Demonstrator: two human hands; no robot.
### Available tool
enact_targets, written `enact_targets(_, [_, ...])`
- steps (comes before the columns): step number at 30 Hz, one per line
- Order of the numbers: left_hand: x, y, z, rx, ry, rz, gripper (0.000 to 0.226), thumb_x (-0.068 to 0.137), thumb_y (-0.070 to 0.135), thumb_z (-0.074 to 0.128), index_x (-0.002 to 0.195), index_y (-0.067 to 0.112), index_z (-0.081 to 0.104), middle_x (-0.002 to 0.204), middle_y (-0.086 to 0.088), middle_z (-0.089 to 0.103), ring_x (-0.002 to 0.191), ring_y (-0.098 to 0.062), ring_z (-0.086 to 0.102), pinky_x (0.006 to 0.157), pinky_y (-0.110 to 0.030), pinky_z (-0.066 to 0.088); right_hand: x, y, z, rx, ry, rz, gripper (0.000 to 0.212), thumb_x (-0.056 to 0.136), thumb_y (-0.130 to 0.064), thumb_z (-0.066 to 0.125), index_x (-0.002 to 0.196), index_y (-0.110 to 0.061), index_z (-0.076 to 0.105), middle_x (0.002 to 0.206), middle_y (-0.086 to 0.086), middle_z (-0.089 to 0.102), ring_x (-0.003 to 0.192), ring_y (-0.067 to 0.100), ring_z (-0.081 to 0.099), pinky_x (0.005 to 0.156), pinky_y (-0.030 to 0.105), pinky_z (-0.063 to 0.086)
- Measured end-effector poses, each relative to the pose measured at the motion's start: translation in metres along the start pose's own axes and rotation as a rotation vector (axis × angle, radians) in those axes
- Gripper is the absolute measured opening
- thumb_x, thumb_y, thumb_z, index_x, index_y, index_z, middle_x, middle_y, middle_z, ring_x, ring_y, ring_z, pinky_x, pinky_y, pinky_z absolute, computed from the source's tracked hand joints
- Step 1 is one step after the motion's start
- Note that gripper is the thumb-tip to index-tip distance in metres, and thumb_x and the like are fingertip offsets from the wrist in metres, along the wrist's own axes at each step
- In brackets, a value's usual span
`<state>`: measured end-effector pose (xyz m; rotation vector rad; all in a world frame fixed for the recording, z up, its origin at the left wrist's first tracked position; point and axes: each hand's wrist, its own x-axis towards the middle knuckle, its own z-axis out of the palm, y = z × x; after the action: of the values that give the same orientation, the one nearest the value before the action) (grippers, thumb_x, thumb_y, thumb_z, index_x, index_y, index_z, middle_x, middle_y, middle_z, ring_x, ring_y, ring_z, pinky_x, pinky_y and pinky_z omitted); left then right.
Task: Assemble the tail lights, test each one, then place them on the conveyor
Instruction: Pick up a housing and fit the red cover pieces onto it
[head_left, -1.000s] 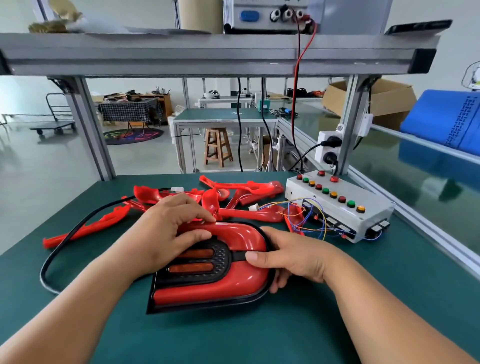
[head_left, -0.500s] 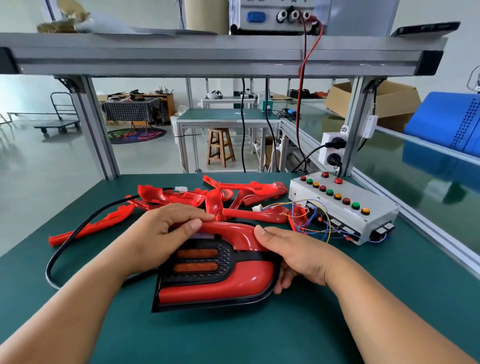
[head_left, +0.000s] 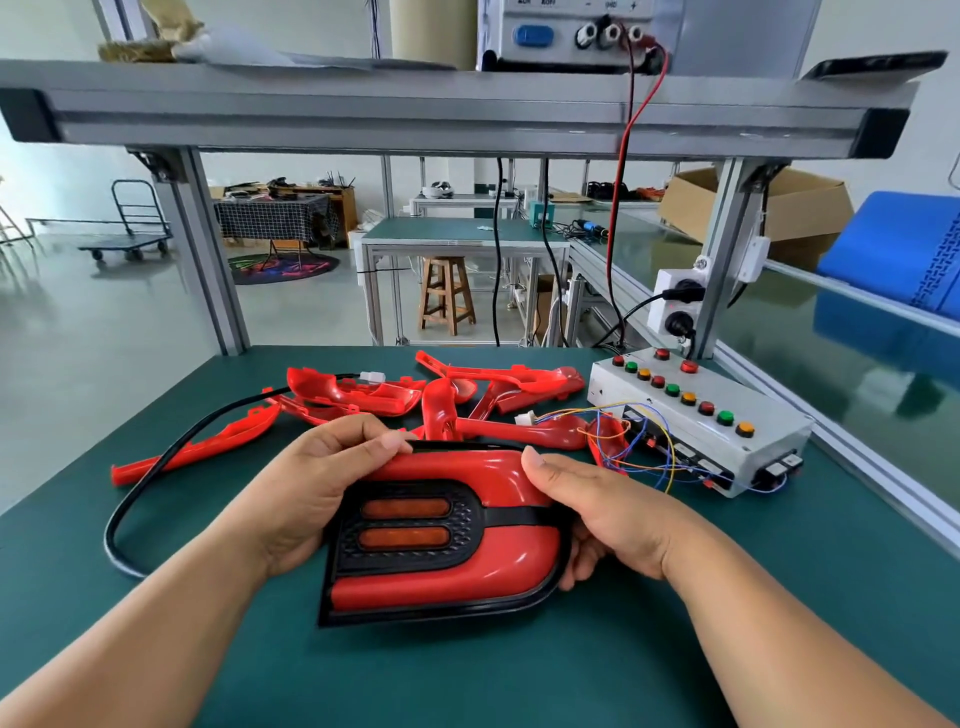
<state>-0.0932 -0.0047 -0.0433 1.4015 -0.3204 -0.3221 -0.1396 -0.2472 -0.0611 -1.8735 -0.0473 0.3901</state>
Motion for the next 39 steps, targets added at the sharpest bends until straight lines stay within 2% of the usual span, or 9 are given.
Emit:
enact_targets(6, [0.004, -0.008, -0.003, 0.142, -0.018, 0.112, 0.026, 0.074, 0.042, 0.077, 0.083, 0.02, 0.066, 0.095, -0.01, 0.066, 0.077, -0.022, 0.064, 0.066, -0.037, 0.06, 0.0, 0.0, 0.001, -0.008, 0.018, 0.019, 0.067, 0.072, -0.076, 0.041, 0.113, -0.025, 0.055, 0.061, -0.001, 0.069, 0.048, 0.02, 0.063, 0.039, 0.021, 0.044])
enact_targets(10, [0.003, -0.007, -0.009, 0.256, -0.028, 0.162, 0.018, 0.068, 0.031, 0.077, 0.083, 0.025, 0.07, 0.094, 0.004, 0.073, 0.079, -0.012, 0.071, 0.063, -0.023, 0.057, 0.001, -0.001, 0.001, -0.021, 0.028, 0.037, 0.068, 0.071, -0.077, 0.039, 0.111, -0.024, 0.055, 0.062, 0.001, 0.069, 0.049, 0.022, 0.063, 0.039, 0.02, 0.043])
enact_targets(13, [0.004, -0.01, -0.007, 0.206, -0.003, 0.143, 0.019, 0.071, 0.022, 0.071, 0.09, 0.023, 0.069, 0.09, -0.009, 0.072, 0.077, -0.023, 0.07, 0.065, -0.034, 0.06, 0.001, 0.0, 0.002, -0.031, 0.053, 0.037, 0.067, 0.071, -0.079, 0.04, 0.109, -0.026, 0.055, 0.062, -0.001, 0.07, 0.049, 0.023, 0.064, 0.039, 0.02, 0.043])
enact_targets(19, [0.005, -0.01, -0.006, 0.075, 0.012, 0.059, 0.029, 0.084, 0.023, 0.059, 0.112, 0.03, 0.063, 0.115, -0.006, 0.062, 0.094, -0.027, 0.069, 0.074, -0.042, 0.06, 0.004, 0.002, 0.006, -0.075, 0.123, 0.025, 0.072, 0.068, -0.083, 0.039, 0.113, -0.028, 0.056, 0.067, -0.003, 0.072, 0.048, 0.021, 0.066, 0.039, 0.02, 0.043])
enact_targets(22, [0.005, -0.008, -0.008, 0.028, -0.02, 0.007, 0.031, 0.081, 0.03, 0.057, 0.111, 0.033, 0.065, 0.117, -0.013, 0.06, 0.102, -0.037, 0.067, 0.078, -0.049, 0.059, 0.005, 0.003, 0.007, -0.073, 0.14, 0.021, 0.074, 0.066, -0.083, 0.038, 0.111, -0.027, 0.056, 0.066, -0.003, 0.072, 0.046, 0.02, 0.064, 0.037, 0.02, 0.042])
enact_targets(25, [0.006, -0.009, -0.008, 0.08, 0.021, 0.047, 0.023, 0.083, 0.023, 0.06, 0.104, 0.031, 0.068, 0.107, -0.011, 0.06, 0.092, -0.033, 0.067, 0.082, -0.052, 0.057, 0.004, 0.003, 0.008, -0.07, 0.137, 0.011, 0.077, 0.063, -0.085, 0.04, 0.109, -0.027, 0.056, 0.066, -0.003, 0.072, 0.045, 0.019, 0.064, 0.037, 0.019, 0.042])
enact_targets(30, [0.006, -0.011, -0.006, 0.051, 0.03, 0.041, 0.022, 0.075, 0.02, 0.064, 0.096, 0.024, 0.07, 0.09, -0.008, 0.068, 0.075, -0.025, 0.07, 0.063, -0.039, 0.06, 0.004, 0.003, 0.007, -0.087, 0.129, -0.007, 0.078, 0.061, -0.085, 0.045, 0.109, -0.024, 0.055, 0.065, -0.001, 0.071, 0.045, 0.019, 0.063, 0.038, 0.019, 0.042])
enact_targets(35, [0.006, -0.01, -0.007, 0.007, -0.011, 0.0, 0.021, 0.091, 0.013, 0.054, 0.101, 0.023, 0.069, 0.094, -0.015, 0.067, 0.081, -0.031, 0.07, 0.072, -0.047, 0.06, 0.004, 0.002, 0.007, -0.09, 0.136, 0.006, 0.076, 0.063, -0.084, 0.045, 0.111, -0.027, 0.056, 0.069, -0.002, 0.073, 0.046, 0.02, 0.063, 0.037, 0.019, 0.039])
enact_targets(39, [0.005, -0.006, -0.008, -0.072, -0.021, -0.02, 0.026, 0.084, 0.012, 0.056, 0.105, 0.021, 0.068, 0.103, -0.019, 0.062, 0.083, -0.034, 0.068, 0.073, -0.052, 0.059, 0.002, 0.001, 0.002, -0.012, 0.053, 0.027, 0.069, 0.071, -0.076, 0.045, 0.116, -0.025, 0.056, 0.073, -0.005, 0.073, 0.048, 0.019, 0.063, 0.038, 0.02, 0.04])
